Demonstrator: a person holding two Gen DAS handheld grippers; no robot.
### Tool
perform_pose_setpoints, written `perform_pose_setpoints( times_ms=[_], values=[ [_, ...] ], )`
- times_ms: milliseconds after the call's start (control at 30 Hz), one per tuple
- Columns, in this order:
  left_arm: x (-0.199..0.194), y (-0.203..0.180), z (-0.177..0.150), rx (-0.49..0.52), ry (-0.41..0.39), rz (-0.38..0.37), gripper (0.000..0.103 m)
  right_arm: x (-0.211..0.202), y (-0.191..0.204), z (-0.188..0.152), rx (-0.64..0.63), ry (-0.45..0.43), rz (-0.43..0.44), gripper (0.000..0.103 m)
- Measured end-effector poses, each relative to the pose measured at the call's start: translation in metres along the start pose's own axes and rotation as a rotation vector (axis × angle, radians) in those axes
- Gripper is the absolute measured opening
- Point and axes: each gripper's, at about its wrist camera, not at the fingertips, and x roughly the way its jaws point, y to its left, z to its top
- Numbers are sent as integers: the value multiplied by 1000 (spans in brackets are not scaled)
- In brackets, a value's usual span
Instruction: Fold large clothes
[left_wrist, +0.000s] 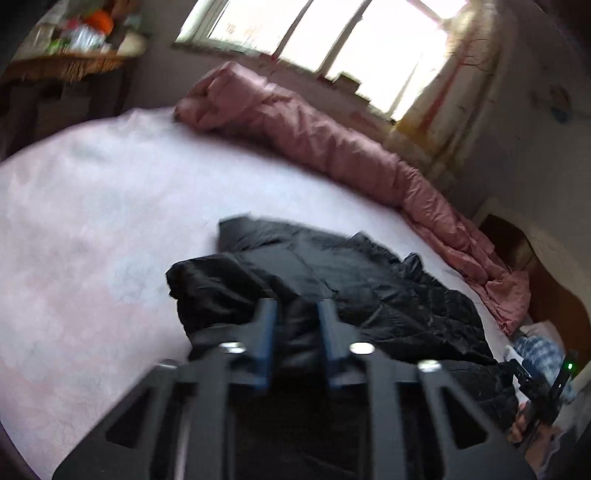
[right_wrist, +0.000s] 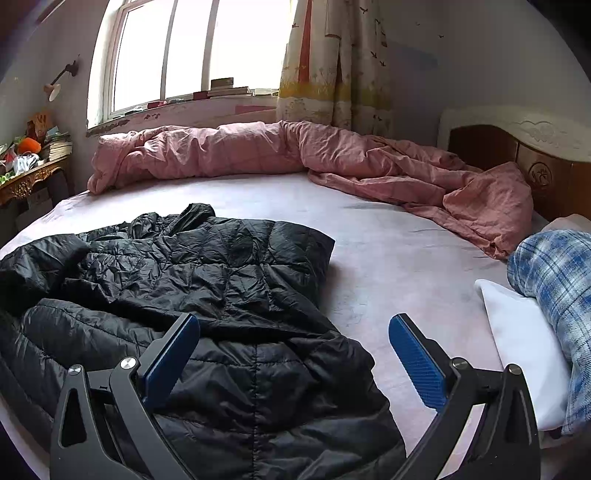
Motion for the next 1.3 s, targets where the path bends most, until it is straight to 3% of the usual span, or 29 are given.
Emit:
perform_pose_setpoints(
  times_ms=[67, 233, 367, 533, 767, 833, 867, 900, 1000, 1133, 1300],
  values=[
    [-6, -14, 0, 32, -38, -42, 2, 0, 0, 0, -1, -1, -2, 103],
    [-19, -59, -7, 128, -80, -169, 1, 0, 0, 0, 0, -3, -3, 103],
    [-10, -105, -26, 215, 2, -287, 1, -1, 1, 1, -5, -11, 2, 103],
    [7, -164, -67, 431, 87, -305, 1, -5, 2, 3, -9, -27, 15, 103],
    [5, -212, -113, 605, 164, -385, 1, -12, 6, 3, -9, -37, 37, 103],
    [-1, -219, -121, 635, 163, -385, 16, -11, 6, 3, -14, -38, 37, 103],
    [-5, -222, -122, 633, 155, -380, 37, -12, 7, 3, -15, -38, 38, 103],
    [-12, -223, -120, 617, 129, -381, 50, -12, 7, 3, -15, -39, 39, 103],
    [-41, -223, -105, 588, 21, -403, 51, -14, 7, 3, -5, -44, 47, 103],
    [-72, -203, -75, 511, -118, -367, 51, -21, 10, 4, 1, -60, 66, 103],
    [-75, -163, -43, 411, -191, -231, 51, -39, 30, 1, -33, -91, 115, 103]
  ],
)
